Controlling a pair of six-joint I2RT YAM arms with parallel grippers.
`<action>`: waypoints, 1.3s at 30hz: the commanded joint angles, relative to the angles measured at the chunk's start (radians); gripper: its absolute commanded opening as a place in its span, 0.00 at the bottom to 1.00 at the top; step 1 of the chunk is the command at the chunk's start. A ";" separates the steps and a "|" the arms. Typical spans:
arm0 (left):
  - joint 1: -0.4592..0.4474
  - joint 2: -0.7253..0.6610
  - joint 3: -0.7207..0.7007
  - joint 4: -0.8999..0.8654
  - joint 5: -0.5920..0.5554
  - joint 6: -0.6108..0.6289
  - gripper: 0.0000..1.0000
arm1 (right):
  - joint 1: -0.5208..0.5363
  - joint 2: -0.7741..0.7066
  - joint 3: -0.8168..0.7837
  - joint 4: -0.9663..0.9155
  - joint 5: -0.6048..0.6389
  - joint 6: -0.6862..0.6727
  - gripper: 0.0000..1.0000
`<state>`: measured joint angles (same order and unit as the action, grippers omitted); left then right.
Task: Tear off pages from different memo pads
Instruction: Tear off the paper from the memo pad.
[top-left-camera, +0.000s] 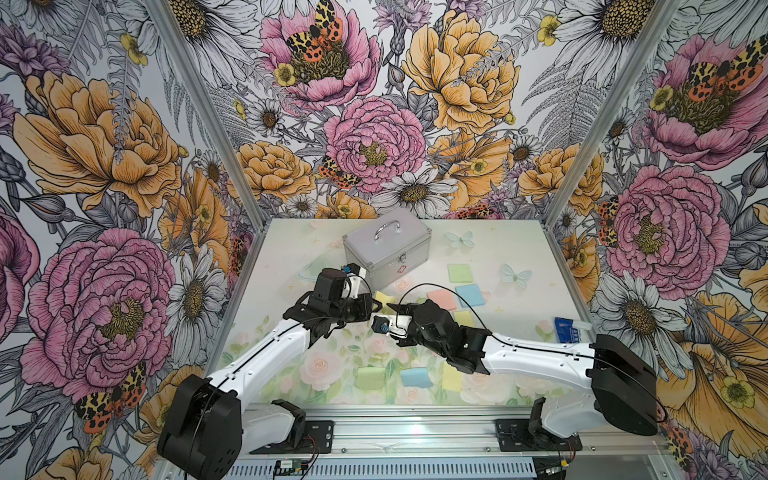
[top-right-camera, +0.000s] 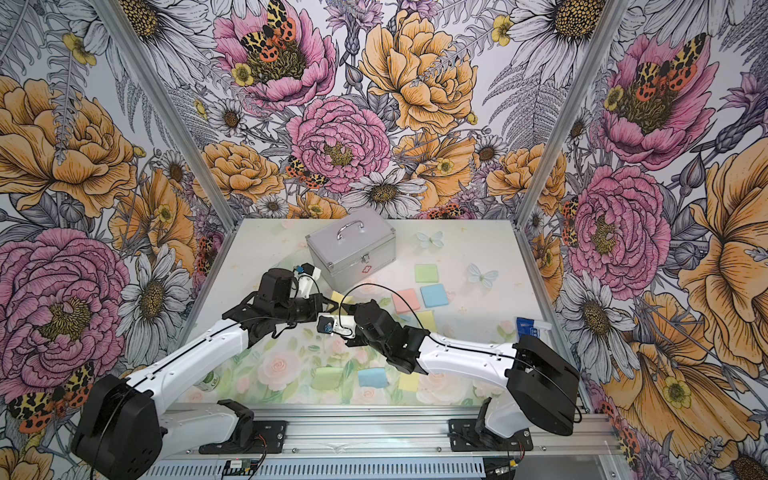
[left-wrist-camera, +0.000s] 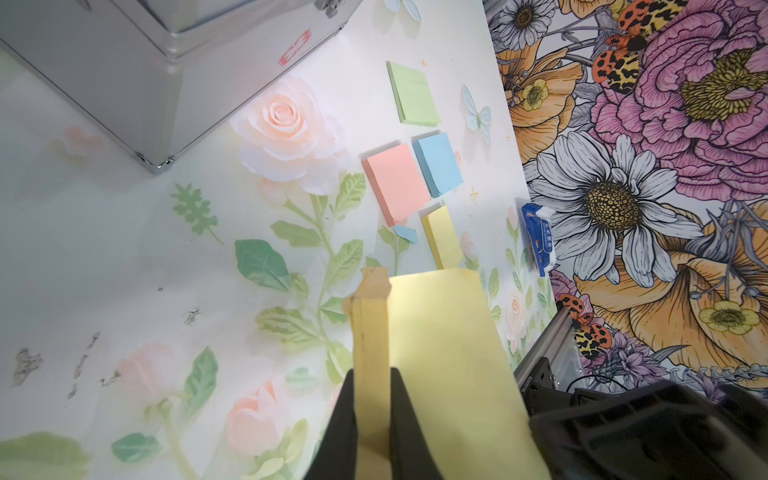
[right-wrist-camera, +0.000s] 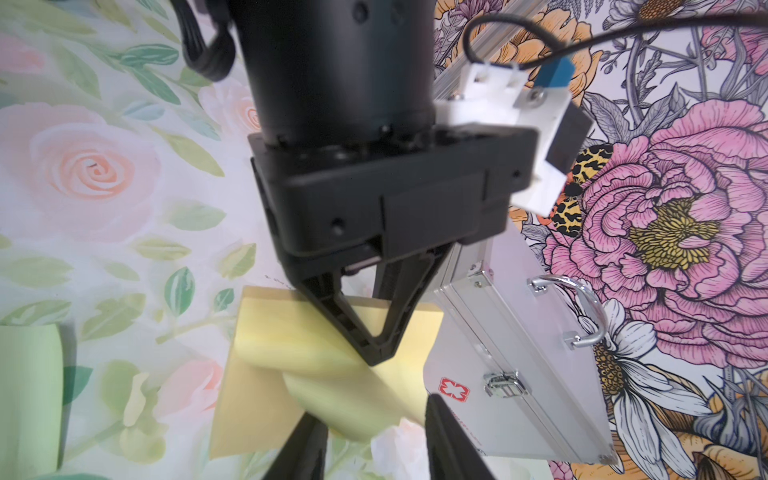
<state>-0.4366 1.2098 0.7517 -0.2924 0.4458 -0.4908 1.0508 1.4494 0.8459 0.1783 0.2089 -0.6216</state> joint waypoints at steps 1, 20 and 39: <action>-0.013 -0.018 0.020 0.002 -0.003 -0.005 0.00 | 0.009 -0.010 -0.003 0.012 -0.017 0.009 0.42; -0.017 -0.021 0.024 0.003 0.007 -0.005 0.00 | 0.011 0.041 0.068 -0.136 -0.004 -0.206 0.43; -0.023 -0.008 0.024 0.009 0.011 -0.002 0.00 | 0.011 0.014 0.055 -0.056 0.063 -0.308 0.49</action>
<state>-0.4496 1.2098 0.7517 -0.3031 0.4431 -0.4908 1.0546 1.4754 0.8913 0.0792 0.2440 -0.9188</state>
